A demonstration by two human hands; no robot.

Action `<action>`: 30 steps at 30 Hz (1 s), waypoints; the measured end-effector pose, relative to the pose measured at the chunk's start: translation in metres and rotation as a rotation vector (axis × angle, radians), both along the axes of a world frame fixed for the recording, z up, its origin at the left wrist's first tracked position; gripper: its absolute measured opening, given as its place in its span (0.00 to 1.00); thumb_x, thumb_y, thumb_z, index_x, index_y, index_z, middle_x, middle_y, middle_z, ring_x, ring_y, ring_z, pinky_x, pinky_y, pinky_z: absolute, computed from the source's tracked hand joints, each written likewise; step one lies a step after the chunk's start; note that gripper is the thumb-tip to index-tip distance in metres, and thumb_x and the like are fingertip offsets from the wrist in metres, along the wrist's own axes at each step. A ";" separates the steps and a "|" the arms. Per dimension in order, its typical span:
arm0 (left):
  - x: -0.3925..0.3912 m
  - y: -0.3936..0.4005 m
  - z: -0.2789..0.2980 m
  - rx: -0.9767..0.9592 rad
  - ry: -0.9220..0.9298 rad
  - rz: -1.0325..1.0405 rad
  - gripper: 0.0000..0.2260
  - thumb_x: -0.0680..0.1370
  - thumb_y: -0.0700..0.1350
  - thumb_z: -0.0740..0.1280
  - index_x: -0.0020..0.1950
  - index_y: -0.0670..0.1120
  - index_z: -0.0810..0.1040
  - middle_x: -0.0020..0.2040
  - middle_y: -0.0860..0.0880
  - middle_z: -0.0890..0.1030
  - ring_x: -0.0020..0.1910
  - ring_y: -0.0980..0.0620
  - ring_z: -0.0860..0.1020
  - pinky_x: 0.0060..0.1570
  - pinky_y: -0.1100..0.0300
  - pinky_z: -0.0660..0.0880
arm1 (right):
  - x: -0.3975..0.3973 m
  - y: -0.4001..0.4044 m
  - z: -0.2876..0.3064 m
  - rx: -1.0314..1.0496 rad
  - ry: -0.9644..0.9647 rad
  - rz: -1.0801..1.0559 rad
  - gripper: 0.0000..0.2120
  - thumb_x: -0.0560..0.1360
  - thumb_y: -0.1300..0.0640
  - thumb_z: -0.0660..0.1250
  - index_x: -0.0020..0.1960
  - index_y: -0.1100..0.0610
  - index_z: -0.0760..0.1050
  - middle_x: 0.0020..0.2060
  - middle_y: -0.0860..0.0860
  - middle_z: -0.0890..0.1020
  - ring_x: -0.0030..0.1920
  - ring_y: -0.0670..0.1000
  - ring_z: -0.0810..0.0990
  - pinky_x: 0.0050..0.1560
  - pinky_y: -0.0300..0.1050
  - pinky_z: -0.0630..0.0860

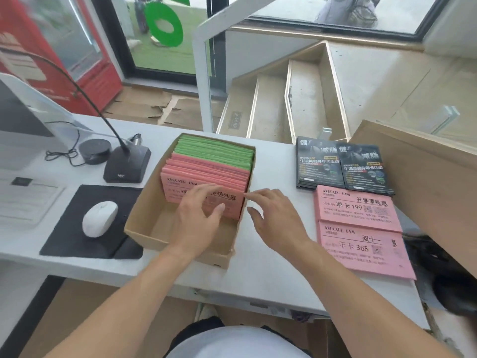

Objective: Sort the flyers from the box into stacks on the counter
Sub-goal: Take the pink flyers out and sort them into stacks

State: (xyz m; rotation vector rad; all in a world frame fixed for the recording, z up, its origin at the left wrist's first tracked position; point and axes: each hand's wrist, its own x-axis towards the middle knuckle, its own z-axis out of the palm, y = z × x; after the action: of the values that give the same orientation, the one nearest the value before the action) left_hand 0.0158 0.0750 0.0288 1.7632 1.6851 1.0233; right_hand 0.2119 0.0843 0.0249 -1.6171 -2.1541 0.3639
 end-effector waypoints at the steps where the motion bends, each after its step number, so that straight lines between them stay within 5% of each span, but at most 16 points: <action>1: -0.018 0.005 -0.001 -0.037 0.074 0.009 0.20 0.78 0.45 0.73 0.69 0.52 0.77 0.68 0.56 0.76 0.70 0.56 0.71 0.73 0.54 0.66 | -0.012 0.006 0.002 0.021 -0.032 0.026 0.17 0.80 0.56 0.66 0.67 0.49 0.78 0.58 0.47 0.82 0.58 0.54 0.75 0.61 0.50 0.72; 7: -0.089 0.038 -0.012 -0.087 0.456 -0.086 0.32 0.78 0.51 0.72 0.80 0.51 0.64 0.78 0.52 0.65 0.79 0.52 0.58 0.79 0.53 0.55 | -0.060 0.035 -0.001 0.025 -0.260 0.022 0.18 0.81 0.49 0.63 0.70 0.50 0.75 0.60 0.49 0.78 0.61 0.54 0.72 0.63 0.48 0.67; 14: -0.097 0.049 -0.024 -0.077 0.472 -0.211 0.33 0.80 0.52 0.69 0.82 0.53 0.59 0.83 0.52 0.55 0.82 0.52 0.49 0.75 0.61 0.43 | -0.081 0.039 -0.007 0.056 -0.361 -0.117 0.17 0.77 0.51 0.69 0.64 0.54 0.80 0.54 0.51 0.79 0.56 0.56 0.76 0.58 0.51 0.72; 23: -0.096 0.052 -0.030 -0.077 0.465 -0.207 0.33 0.79 0.51 0.70 0.81 0.51 0.59 0.83 0.51 0.54 0.82 0.52 0.48 0.79 0.53 0.55 | -0.084 0.029 -0.013 0.130 -0.424 -0.146 0.15 0.75 0.54 0.71 0.61 0.51 0.82 0.54 0.51 0.83 0.53 0.56 0.80 0.54 0.52 0.75; 30: -0.095 0.051 -0.032 -0.045 0.518 -0.213 0.33 0.78 0.50 0.71 0.80 0.48 0.61 0.82 0.47 0.57 0.82 0.49 0.51 0.80 0.52 0.54 | -0.090 0.031 -0.016 0.119 -0.419 -0.205 0.15 0.76 0.52 0.70 0.61 0.52 0.81 0.54 0.50 0.81 0.54 0.55 0.78 0.54 0.52 0.74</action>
State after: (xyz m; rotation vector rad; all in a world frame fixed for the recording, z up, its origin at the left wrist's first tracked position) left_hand -0.0794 0.1258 -0.0030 2.2525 1.7320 0.4511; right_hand 0.1214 0.1149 0.0093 -1.9565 -2.2128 -0.1801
